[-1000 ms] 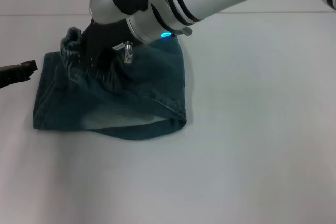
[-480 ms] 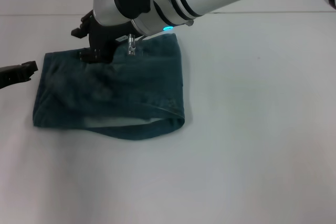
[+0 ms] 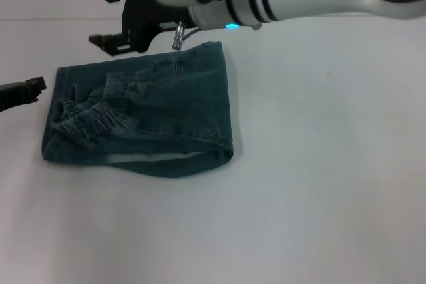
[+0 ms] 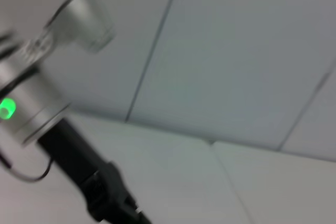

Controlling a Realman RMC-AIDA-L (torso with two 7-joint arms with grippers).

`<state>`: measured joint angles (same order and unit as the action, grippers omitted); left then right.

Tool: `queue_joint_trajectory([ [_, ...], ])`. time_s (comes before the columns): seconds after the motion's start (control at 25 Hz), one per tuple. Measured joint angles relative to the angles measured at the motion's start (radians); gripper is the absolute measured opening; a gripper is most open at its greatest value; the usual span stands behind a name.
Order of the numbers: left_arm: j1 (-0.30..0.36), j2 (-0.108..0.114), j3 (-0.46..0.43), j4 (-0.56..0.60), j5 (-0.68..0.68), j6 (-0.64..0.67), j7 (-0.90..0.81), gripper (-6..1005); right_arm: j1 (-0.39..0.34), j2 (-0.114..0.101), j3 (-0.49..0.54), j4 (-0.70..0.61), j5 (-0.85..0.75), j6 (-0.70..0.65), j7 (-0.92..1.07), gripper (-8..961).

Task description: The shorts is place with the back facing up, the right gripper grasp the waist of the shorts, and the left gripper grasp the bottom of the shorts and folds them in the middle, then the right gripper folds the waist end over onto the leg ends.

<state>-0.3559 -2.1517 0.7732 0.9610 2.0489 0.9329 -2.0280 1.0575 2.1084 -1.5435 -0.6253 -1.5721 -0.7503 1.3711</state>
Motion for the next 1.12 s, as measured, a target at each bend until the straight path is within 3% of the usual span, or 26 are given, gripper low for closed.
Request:
queue_joint_trajectory([
  [0.08, -0.001, 0.000, -0.002, 0.001, -0.003, 0.000, 0.000, 54, -0.074, -0.004, 0.001, -0.056, 0.070, -0.005, -0.013, 741],
  [0.44, -0.002, -0.001, -0.011, 0.025, -0.042, 0.011, 0.000, 65, -0.324, -0.012, 0.022, -0.191, 0.329, -0.088, -0.050, 814],
  [0.72, 0.051, -0.008, -0.012, 0.041, -0.226, 0.063, 0.050, 126, -0.490, -0.016, 0.054, -0.192, 0.526, -0.204, -0.113, 934],
  [0.84, 0.069, -0.008, -0.015, 0.034, -0.300, 0.085, 0.082, 276, -0.556, -0.016, 0.062, -0.184, 0.603, -0.263, -0.173, 933],
  [0.88, 0.086, -0.009, -0.030, 0.010, -0.399, 0.128, 0.132, 326, -0.572, -0.016, 0.065, -0.179, 0.625, -0.282, -0.189, 933],
  [1.12, 0.078, -0.008, -0.076, -0.046, -0.457, 0.222, 0.181, 550, -0.621, -0.016, 0.158, -0.051, 0.711, -0.450, -0.268, 932],
])
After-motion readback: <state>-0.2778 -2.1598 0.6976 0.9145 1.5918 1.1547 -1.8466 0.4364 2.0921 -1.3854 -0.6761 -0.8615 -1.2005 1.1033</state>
